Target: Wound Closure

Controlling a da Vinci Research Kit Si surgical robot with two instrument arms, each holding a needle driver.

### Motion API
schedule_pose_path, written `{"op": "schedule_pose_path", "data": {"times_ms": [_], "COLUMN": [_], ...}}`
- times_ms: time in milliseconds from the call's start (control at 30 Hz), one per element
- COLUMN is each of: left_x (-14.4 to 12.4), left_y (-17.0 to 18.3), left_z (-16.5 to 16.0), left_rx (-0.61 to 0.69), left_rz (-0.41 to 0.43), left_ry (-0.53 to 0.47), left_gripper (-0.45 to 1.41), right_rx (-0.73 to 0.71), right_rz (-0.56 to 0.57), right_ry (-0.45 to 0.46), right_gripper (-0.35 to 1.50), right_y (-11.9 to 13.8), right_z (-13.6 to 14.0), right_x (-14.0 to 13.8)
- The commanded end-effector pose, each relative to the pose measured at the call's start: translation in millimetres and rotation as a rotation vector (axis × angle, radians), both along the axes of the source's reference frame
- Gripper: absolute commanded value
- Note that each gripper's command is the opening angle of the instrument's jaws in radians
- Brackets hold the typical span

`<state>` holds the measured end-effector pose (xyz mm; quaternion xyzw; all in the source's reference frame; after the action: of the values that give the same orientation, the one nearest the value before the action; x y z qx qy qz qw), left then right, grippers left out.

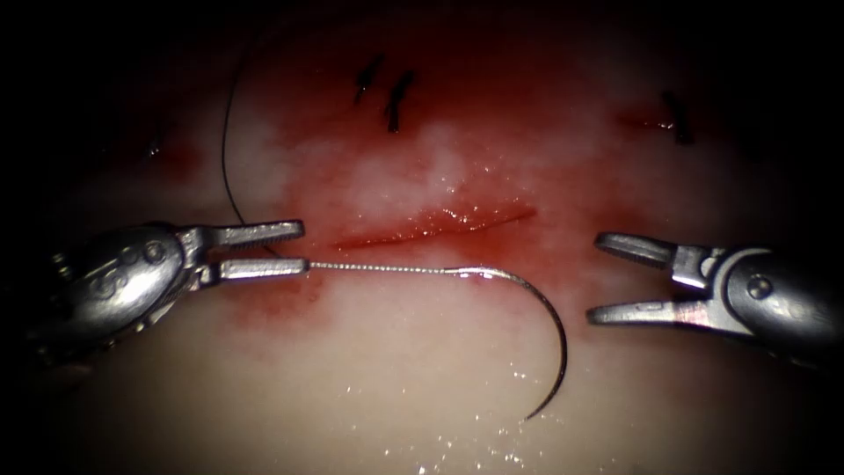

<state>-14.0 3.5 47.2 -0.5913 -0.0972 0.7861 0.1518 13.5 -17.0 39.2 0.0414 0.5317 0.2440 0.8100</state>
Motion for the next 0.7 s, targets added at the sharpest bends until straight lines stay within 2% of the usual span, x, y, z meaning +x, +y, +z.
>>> {"op": "schedule_pose_path", "data": {"times_ms": [33,100,233,300,467,533,600,700], "left_x": [-0.5,-0.6,-0.5,-0.5,-1.8,-2.6,-4.3,-6.2], "left_y": [0.0,-0.2,-0.3,-0.4,-0.9,-1.4,-2.4,-3.2], "left_z": [0.7,0.5,0.2,0.1,0.2,0.2,0.2,0.0], "left_rx": [0.0,0.0,0.002,0.002,-0.002,0.046,0.083,0.11], "left_rz": [0.0,-0.001,-0.001,-0.001,-0.015,-0.04,-0.06,-0.089], "left_ry": [0.0,0.001,0.002,0.003,0.018,0.04,0.111,0.166], "left_gripper": [0.18,0.19,0.21,0.21,0.24,0.29,0.36,0.51], "right_rx": [0.001,0.004,0.004,0.003,0.004,0.004,0.004,0.004], "right_rz": [-0.001,-0.001,0.004,0.006,0.007,0.011,0.025,0.053], "right_ry": [0.002,0.003,-0.006,-0.009,-0.011,-0.017,-0.044,-0.095], "right_gripper": [0.15,0.25,0.57,0.64,0.69,0.69,0.71,0.77], "right_y": [-0.2,-0.2,0.0,0.0,0.0,0.1,0.2,0.4], "right_z": [0.5,0.2,0.3,0.4,0.3,0.2,0.0,-0.2], "right_x": [0.7,0.8,0.8,0.8,0.8,0.6,0.0,-0.7]}}
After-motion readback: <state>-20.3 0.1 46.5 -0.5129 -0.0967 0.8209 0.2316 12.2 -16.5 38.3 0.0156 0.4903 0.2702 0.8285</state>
